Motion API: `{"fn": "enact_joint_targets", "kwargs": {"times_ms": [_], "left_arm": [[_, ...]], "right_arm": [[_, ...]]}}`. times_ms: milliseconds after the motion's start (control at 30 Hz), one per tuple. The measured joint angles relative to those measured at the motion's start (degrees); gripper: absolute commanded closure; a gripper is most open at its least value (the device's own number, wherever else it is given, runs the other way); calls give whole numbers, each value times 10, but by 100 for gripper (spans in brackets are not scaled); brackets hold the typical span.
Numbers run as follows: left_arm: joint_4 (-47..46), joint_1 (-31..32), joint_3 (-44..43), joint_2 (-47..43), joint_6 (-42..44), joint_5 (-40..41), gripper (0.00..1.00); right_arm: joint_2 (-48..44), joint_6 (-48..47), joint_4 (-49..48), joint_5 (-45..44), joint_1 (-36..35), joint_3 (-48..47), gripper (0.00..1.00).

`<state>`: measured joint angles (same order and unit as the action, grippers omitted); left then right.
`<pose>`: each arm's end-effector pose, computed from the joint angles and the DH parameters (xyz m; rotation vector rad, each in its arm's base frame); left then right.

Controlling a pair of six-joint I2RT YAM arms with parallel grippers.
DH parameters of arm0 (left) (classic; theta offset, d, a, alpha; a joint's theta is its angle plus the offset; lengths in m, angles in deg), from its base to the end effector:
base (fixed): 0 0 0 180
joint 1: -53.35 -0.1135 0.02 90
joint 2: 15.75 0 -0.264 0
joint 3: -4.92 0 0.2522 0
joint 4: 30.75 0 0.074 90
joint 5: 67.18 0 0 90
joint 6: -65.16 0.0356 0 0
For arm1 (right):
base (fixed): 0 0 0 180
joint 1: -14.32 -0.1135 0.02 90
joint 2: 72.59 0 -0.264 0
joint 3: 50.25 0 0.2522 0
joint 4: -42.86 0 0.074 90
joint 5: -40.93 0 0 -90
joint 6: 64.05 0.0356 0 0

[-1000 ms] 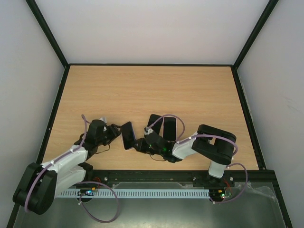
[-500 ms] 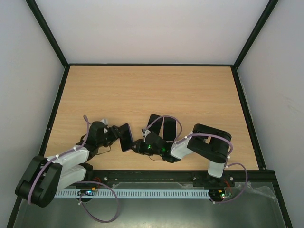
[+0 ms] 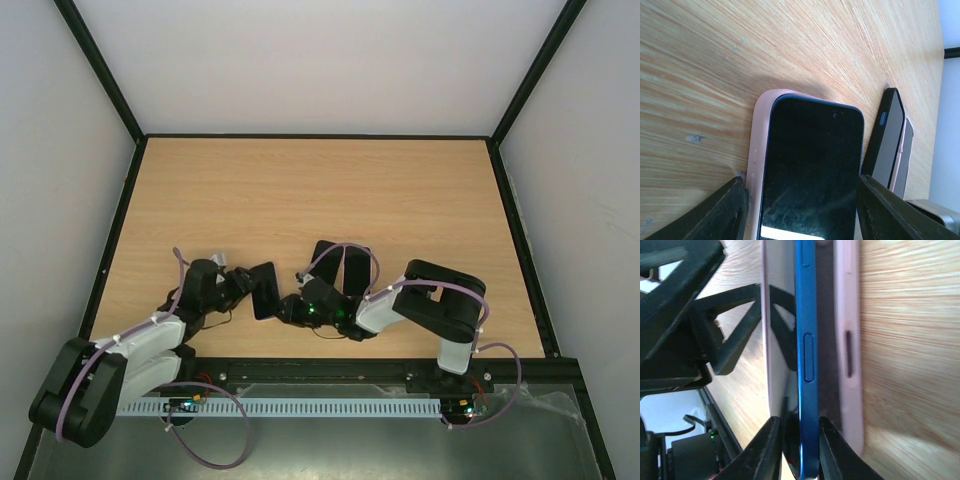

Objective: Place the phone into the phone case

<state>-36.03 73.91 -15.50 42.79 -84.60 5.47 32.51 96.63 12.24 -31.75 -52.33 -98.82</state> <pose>0.1567 -0.0701 0.1245 -0.5998 2.2622 -1.0914 0.1191 0.3026 0.1108 -0.1514 2.5253 1.6079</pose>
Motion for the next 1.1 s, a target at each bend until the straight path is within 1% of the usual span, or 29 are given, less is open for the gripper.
{"fn": "enact_joint_targets", "kwargs": {"times_ms": [333, 500, 633, 800, 867, 967, 1100], "left_arm": [[49, 0, -4, -22, -4, -6, 44], [59, 0, -10, -17, 5, -4, 45], [56, 0, -13, -8, 8, -5, 45], [40, 0, -17, 12, 10, -9, 47], [32, 0, -17, 20, 12, -10, 49], [22, 0, -17, 30, 15, -11, 55], [12, 0, -19, 44, 19, -11, 61]], "right_arm": [[-63, -34, 120, -38, 6, -5, 57], [-87, -56, 198, -62, 7, -30, 57], [-89, -80, 252, -85, 7, -54, 57], [-88, -107, 292, -111, 14, -80, 55], [-83, -117, 300, -118, 18, -92, 51], [-67, -132, 302, -121, 26, -111, 46], [-37, -144, 302, -116, 36, -128, 35]]}}
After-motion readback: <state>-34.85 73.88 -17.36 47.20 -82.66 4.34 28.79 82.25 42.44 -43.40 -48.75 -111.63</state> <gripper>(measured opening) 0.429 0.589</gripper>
